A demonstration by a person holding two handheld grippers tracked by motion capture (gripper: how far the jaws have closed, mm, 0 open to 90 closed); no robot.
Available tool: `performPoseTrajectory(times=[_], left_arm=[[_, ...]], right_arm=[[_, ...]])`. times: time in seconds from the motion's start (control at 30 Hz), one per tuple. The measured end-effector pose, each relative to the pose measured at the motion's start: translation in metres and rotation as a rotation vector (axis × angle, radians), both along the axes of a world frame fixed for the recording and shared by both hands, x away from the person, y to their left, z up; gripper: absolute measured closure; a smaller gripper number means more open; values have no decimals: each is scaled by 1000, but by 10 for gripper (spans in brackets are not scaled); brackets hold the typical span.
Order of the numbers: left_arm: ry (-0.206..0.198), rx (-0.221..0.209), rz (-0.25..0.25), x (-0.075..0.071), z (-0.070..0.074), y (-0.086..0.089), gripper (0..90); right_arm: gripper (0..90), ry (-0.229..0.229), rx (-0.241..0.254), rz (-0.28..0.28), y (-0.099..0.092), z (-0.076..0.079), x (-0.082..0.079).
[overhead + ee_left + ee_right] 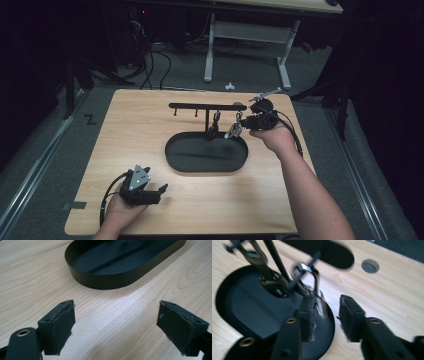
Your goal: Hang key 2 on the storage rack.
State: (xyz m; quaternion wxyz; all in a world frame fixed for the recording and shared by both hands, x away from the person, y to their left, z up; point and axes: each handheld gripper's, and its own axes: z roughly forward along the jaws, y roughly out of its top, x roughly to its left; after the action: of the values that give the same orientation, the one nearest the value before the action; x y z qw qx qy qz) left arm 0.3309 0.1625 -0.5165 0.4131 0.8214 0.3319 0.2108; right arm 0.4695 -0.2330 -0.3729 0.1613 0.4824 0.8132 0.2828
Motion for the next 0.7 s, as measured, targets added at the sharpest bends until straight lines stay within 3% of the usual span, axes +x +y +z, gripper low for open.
performPoseTrajectory(times=[0.3,0.47,0.7], left_arm=[[17,3,8,1,-1,-1,154],[20,15,9,2,-2,-2,154],[13,29,12,5,-4,-2,154]], right_arm=[[436,13,17,-49,-8,-43,-26],[358,-28,37,-49,-14,-78,-50],[250,-101,69,-111,-27,-118,-89]])
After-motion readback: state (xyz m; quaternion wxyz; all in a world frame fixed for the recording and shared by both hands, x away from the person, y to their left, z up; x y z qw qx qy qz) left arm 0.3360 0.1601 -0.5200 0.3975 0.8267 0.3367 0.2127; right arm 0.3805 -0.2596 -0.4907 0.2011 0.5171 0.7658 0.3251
